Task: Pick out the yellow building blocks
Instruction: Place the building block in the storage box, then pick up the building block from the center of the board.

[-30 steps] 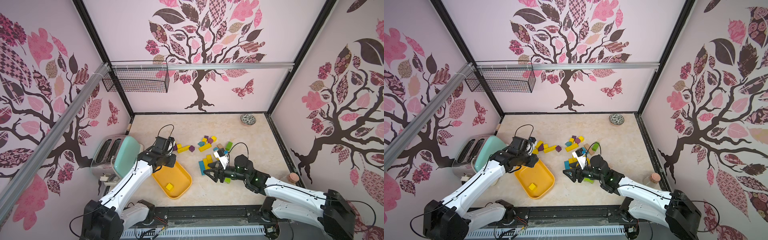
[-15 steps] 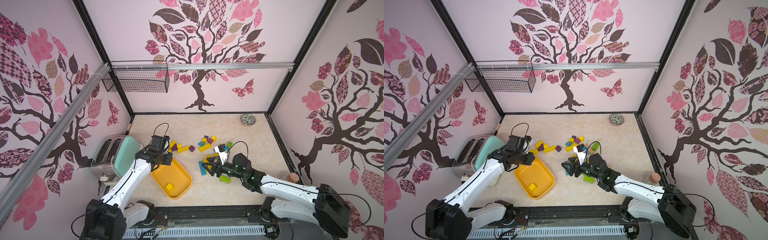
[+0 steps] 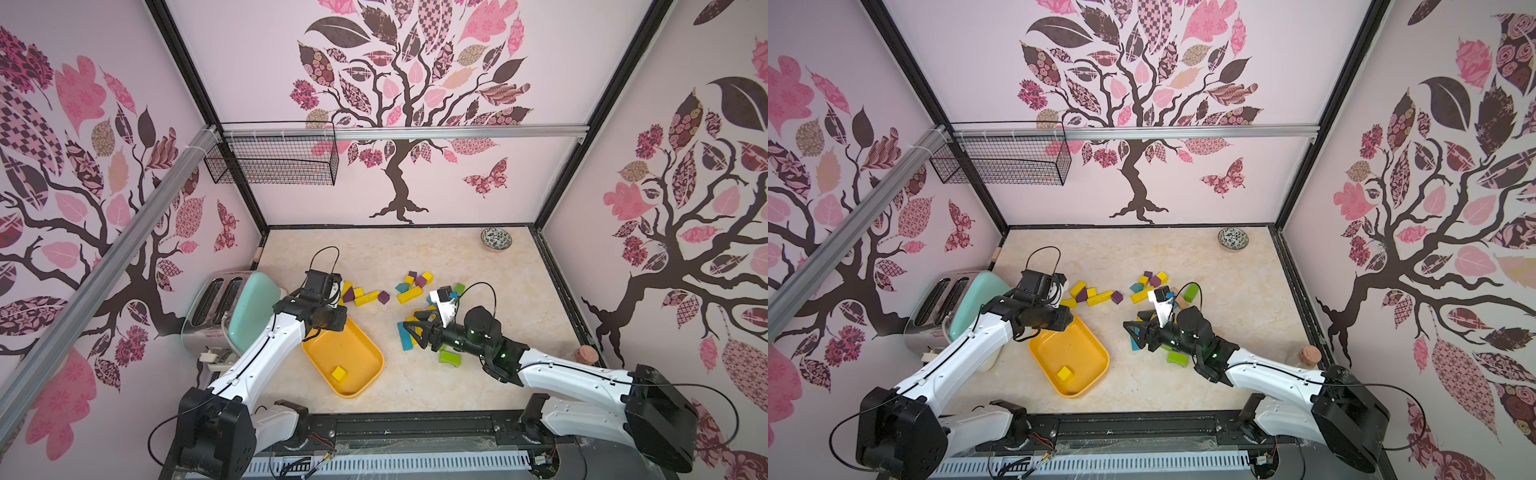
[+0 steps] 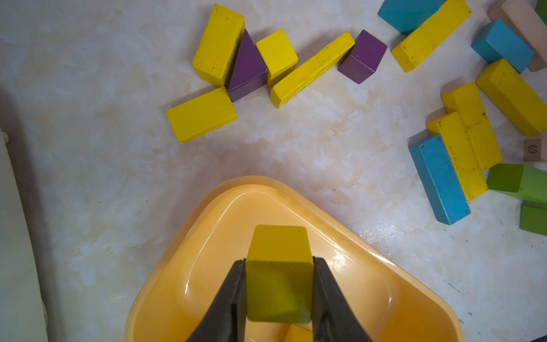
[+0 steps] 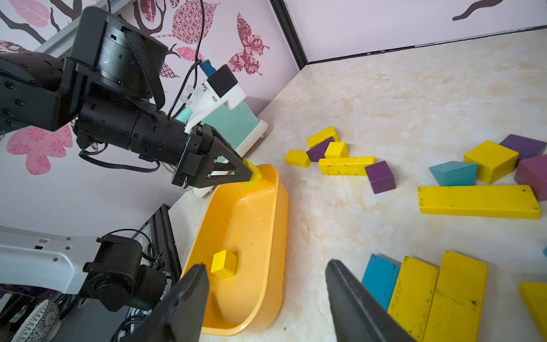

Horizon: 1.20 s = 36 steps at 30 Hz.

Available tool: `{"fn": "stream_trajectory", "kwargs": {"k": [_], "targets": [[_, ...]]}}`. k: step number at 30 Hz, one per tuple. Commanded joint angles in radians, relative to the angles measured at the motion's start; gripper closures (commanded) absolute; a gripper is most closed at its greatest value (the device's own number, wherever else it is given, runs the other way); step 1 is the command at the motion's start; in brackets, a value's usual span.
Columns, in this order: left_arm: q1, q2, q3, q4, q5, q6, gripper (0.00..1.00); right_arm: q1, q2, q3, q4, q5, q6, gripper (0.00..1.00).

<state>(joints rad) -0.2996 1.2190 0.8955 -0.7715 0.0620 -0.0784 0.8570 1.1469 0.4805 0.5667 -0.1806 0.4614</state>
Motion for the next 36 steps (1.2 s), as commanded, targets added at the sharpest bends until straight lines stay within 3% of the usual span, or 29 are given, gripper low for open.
{"fn": "stream_trajectory", "kwargs": {"k": [1,11,17,31,36], "targets": [[0.006,0.018,0.021,0.0,0.006,0.002,0.7,0.002,0.009,-0.008,0.037,0.028,0.034,0.32],[0.008,0.03,0.041,-0.016,-0.016,0.002,0.52,0.002,0.042,0.035,0.018,0.017,0.033,0.32],[0.009,0.027,0.048,-0.02,-0.03,0.004,0.51,0.002,0.059,0.039,0.017,0.05,0.062,0.31],[0.009,-0.008,0.042,-0.016,-0.048,-0.002,0.5,0.002,0.208,0.143,-0.089,-0.016,0.041,0.28],[0.01,0.001,0.045,-0.006,-0.001,-0.007,0.5,0.002,0.238,0.155,-0.109,-0.008,0.028,0.28]]}}
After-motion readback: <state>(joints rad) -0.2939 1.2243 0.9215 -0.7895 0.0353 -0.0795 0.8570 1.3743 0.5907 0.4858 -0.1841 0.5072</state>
